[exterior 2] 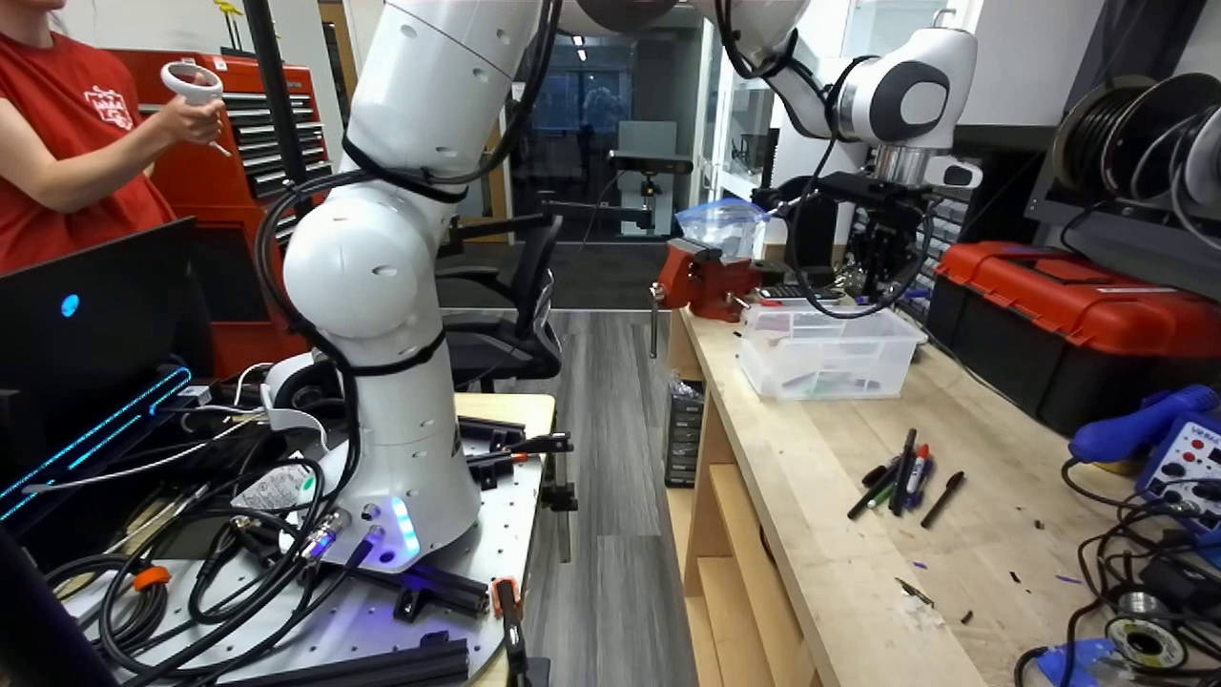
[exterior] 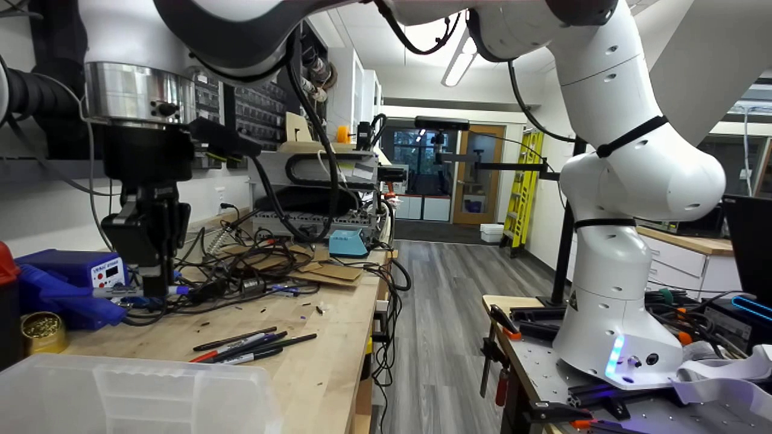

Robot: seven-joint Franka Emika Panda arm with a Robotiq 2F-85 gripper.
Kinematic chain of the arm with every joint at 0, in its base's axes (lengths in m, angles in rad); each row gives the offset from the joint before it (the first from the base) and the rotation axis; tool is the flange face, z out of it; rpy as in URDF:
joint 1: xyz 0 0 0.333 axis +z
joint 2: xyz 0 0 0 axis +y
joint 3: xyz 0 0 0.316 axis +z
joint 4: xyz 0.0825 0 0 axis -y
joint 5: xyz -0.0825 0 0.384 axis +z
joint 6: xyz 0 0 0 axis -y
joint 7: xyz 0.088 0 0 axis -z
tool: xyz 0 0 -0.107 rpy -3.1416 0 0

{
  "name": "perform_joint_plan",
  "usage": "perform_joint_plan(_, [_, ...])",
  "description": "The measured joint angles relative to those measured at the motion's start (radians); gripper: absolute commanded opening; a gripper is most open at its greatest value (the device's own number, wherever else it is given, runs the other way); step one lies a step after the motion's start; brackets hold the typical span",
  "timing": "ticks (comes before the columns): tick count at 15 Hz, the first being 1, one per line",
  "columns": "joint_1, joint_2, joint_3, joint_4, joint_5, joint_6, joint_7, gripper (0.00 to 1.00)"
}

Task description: Pick up the blue marker and put it in the box

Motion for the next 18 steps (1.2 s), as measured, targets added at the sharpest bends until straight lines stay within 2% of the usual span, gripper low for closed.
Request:
perform_joint_plan(10, [0.067, 0.203, 0.006, 0.184, 0.019, -0.035, 0.028, 0.03])
perform_joint_plan(11, [0.073, 0.212, 0.006, 0.193, 0.020, -0.043, 0.028, 0.12])
perform_joint_plan(12, [0.077, 0.219, 0.006, 0.200, 0.022, -0.051, 0.028, 0.32])
perform_joint_plan(15, [0.084, 0.226, 0.006, 0.208, 0.023, -0.073, 0.028, 0.46])
perform_joint_plan(18, [0.086, 0.225, 0.006, 0.209, 0.023, -0.083, 0.028, 0.66])
